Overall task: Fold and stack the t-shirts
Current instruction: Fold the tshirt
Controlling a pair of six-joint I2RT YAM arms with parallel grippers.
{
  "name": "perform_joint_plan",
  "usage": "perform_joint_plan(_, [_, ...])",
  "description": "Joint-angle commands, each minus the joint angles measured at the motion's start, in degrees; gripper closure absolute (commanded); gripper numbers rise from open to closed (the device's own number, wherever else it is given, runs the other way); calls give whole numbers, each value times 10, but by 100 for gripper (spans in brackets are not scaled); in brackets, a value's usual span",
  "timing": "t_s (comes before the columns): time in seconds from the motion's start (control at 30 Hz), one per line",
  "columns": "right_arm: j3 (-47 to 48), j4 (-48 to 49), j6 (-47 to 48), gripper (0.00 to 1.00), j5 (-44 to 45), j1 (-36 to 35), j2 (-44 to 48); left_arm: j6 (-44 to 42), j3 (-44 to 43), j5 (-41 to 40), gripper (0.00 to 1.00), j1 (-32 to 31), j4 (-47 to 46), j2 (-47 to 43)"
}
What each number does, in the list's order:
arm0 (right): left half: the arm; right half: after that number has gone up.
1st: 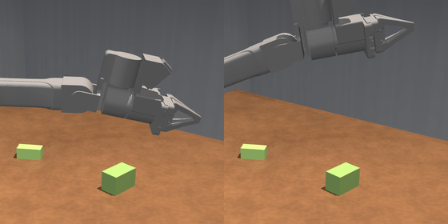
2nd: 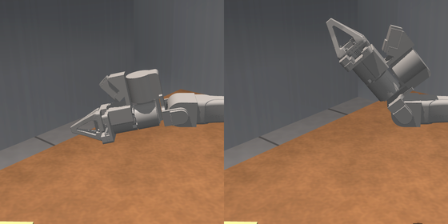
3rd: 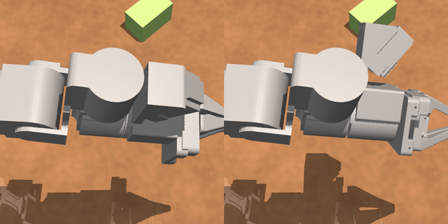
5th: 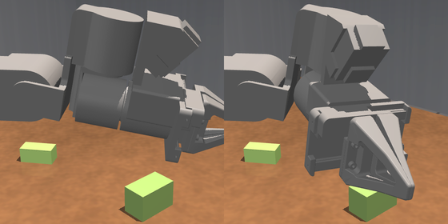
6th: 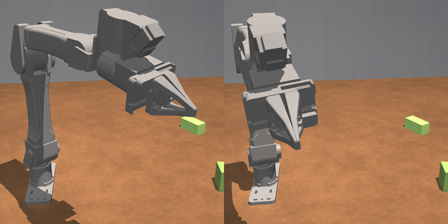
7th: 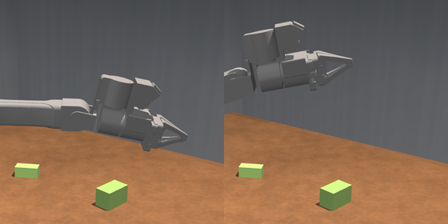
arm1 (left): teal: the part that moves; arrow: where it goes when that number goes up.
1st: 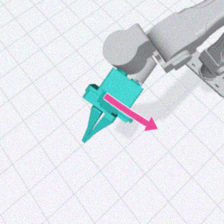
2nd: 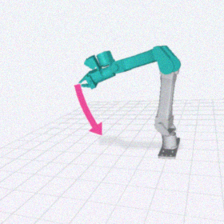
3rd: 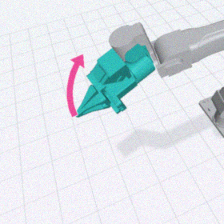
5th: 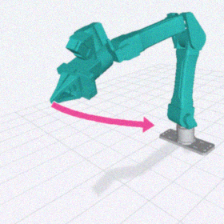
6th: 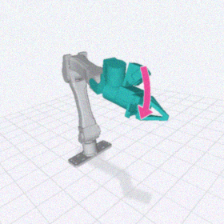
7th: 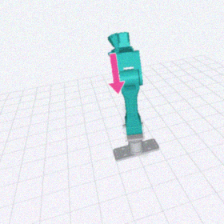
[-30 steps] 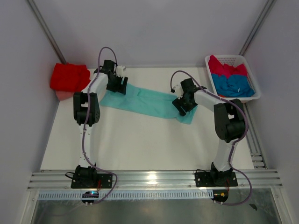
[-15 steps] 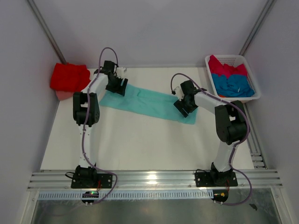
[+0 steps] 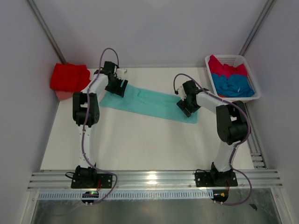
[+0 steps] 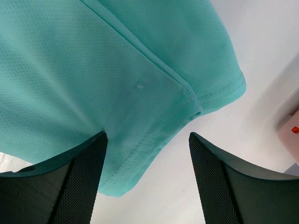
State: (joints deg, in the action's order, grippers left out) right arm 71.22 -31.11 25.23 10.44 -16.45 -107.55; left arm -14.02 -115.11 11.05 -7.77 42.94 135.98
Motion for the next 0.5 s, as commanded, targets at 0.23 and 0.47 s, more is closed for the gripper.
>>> perform_joint_plan(0.23, [9,-21,3,25,-15,14,53,-5,12,-9,25,5,13,-10])
perform_joint_plan(0.47, [95,-22,-6,25,-36,14,12,-2,13,-3,25,5,20,-12])
